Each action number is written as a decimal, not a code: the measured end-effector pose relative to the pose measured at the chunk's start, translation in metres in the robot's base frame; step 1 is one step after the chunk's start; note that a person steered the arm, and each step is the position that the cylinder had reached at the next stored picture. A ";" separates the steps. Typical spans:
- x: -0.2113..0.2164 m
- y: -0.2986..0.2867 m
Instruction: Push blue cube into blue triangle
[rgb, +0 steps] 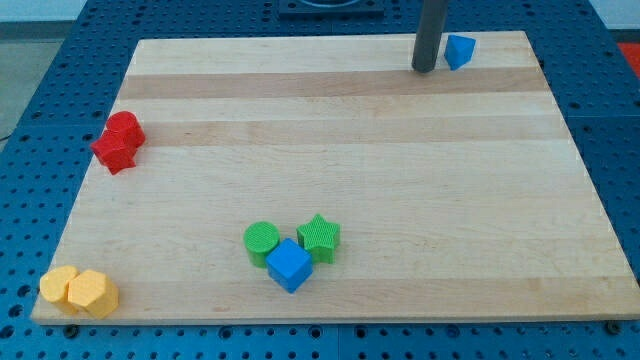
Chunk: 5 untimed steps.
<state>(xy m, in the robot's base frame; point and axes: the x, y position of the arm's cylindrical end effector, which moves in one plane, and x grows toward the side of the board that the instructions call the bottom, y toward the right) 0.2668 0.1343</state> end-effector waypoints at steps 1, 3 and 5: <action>0.000 0.024; -0.033 0.038; 0.031 -0.018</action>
<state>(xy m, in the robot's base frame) 0.2979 0.1163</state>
